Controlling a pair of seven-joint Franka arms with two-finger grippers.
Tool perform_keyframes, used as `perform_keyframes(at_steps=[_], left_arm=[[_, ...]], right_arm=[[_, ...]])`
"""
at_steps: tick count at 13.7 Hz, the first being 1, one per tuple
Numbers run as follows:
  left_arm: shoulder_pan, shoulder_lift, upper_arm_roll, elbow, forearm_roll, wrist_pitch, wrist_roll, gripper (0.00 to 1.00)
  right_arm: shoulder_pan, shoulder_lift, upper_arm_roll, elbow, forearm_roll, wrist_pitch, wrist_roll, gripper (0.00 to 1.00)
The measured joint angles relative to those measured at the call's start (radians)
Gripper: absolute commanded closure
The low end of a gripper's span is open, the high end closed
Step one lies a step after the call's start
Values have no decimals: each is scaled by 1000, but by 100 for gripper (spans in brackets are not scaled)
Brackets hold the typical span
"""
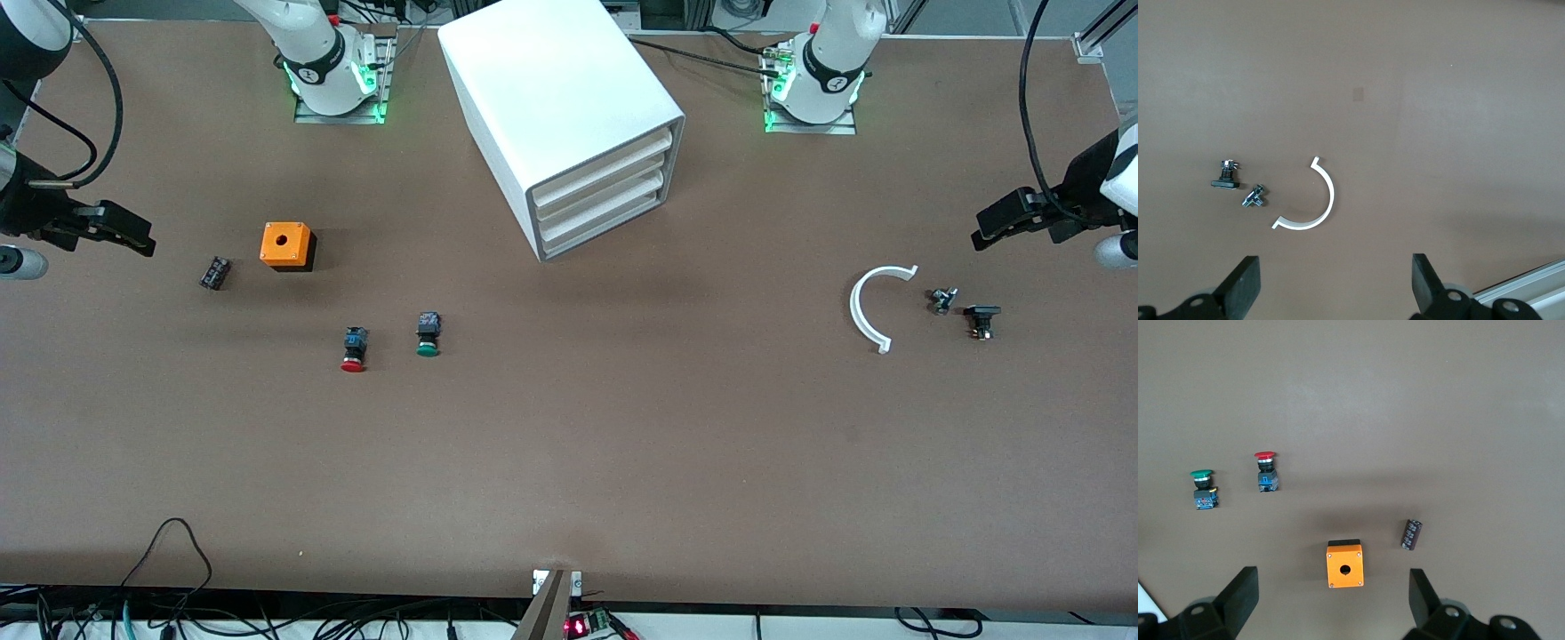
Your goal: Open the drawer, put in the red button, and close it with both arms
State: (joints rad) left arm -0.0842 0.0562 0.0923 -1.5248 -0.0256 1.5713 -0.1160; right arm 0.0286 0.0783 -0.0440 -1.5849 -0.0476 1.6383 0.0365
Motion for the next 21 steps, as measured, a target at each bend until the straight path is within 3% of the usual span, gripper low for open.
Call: perform_keyframes(at_steps=[13,21], left_arm=[[0,-5,-1,0,0,-7,0,0],[-8,-7,-5,0,0,-7,0,0]], right_arm=[[0,-7,1,-2,0,-5,0,0],[-1,-27,-9,-57,0,31,0,0]])
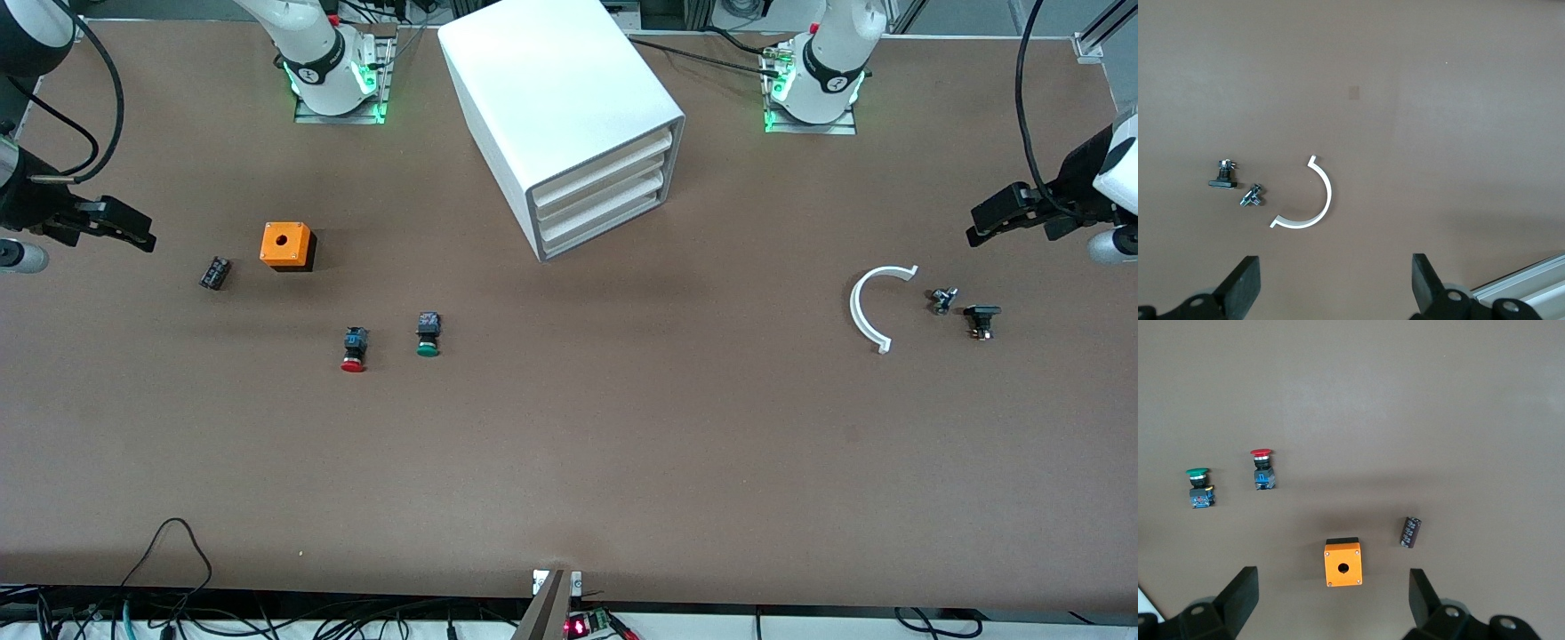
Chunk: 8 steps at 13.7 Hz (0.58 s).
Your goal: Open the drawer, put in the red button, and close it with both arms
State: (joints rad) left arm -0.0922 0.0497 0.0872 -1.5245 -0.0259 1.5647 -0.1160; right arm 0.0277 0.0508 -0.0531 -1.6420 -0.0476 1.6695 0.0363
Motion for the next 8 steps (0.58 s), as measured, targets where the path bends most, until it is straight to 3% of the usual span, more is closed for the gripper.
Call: perform_keyframes(at_steps=[8], left_arm=[[-5,46,-35,-10,-19,-3,1,0]], right_arm=[[1,72,6,-1,1,11,0,0]])
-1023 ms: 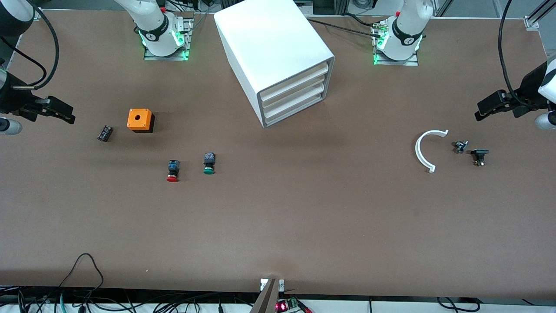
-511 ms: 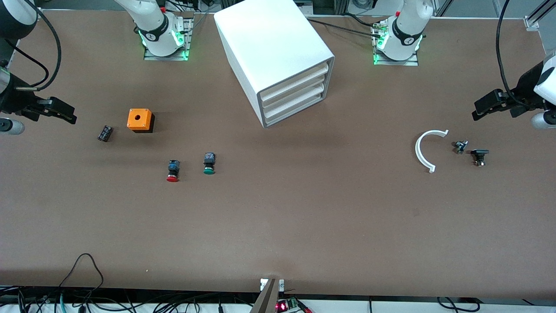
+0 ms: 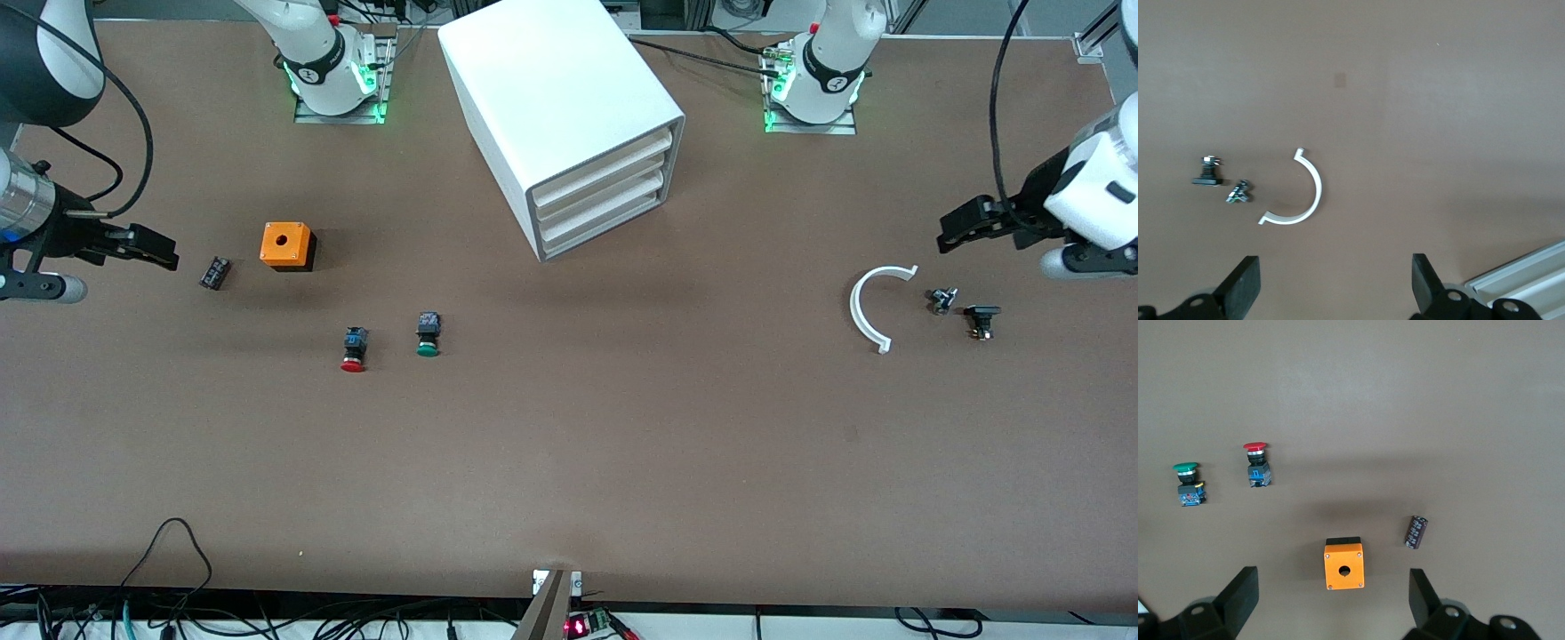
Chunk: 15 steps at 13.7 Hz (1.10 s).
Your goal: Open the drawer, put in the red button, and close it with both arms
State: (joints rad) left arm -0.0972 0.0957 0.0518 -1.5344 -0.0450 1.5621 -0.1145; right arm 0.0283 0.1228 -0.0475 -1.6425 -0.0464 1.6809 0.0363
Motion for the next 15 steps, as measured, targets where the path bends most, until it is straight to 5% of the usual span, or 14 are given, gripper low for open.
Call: perform_keyframes(at_steps=[15], left_arm=[[-19,240,-38,-98,-259,3,191,0]], right_arm=[[130,214,18,16,4,131,6,0]])
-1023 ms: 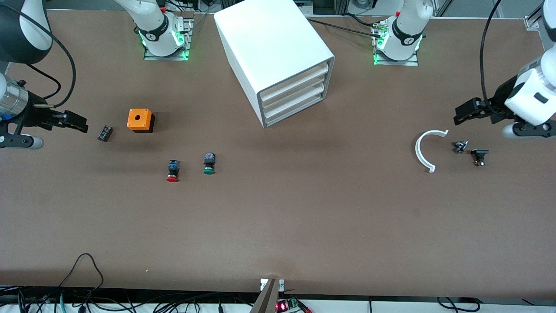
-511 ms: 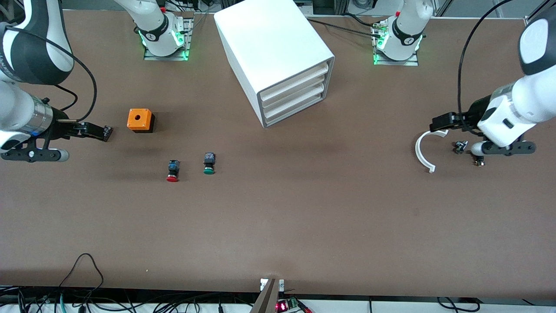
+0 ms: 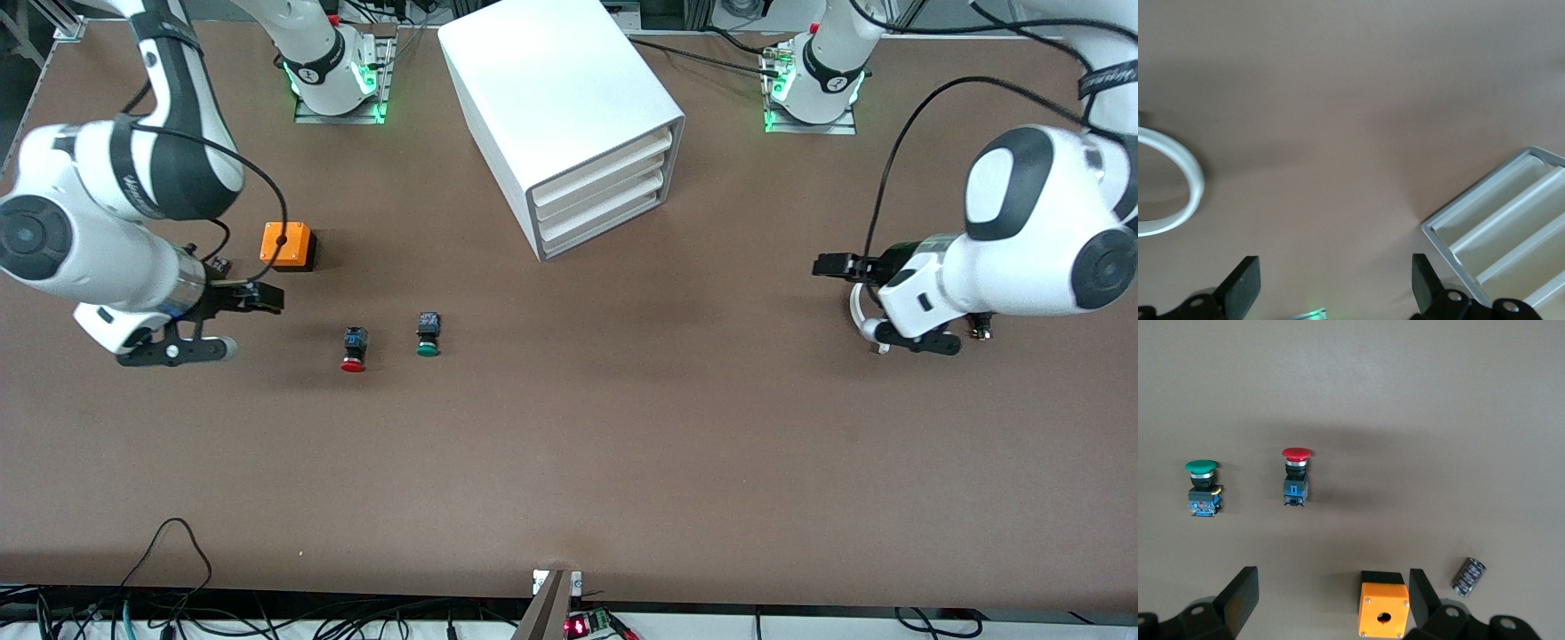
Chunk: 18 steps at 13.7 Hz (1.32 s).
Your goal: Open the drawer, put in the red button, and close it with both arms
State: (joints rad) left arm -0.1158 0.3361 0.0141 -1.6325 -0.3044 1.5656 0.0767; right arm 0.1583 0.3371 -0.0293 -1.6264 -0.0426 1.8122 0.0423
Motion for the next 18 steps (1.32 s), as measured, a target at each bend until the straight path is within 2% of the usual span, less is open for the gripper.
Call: perform_keyframes(at_steps=[5,8,13,18], left_arm=[[-30,92,-4,-100,-349,5,23,0],[-80,138,-5,-146,-501,17,124,0],[-108,160,-71,-309,-683,63,394,0],[-112,160,-141,-397,-742,76,517,6]], right_arm=[[16,75,0,1,7,48,-1,0],[20,137,1,-3,81,121,-1,0],[31,170,1,-78,91,281,18,0],[33,172,11,-230,92,498,41,0]])
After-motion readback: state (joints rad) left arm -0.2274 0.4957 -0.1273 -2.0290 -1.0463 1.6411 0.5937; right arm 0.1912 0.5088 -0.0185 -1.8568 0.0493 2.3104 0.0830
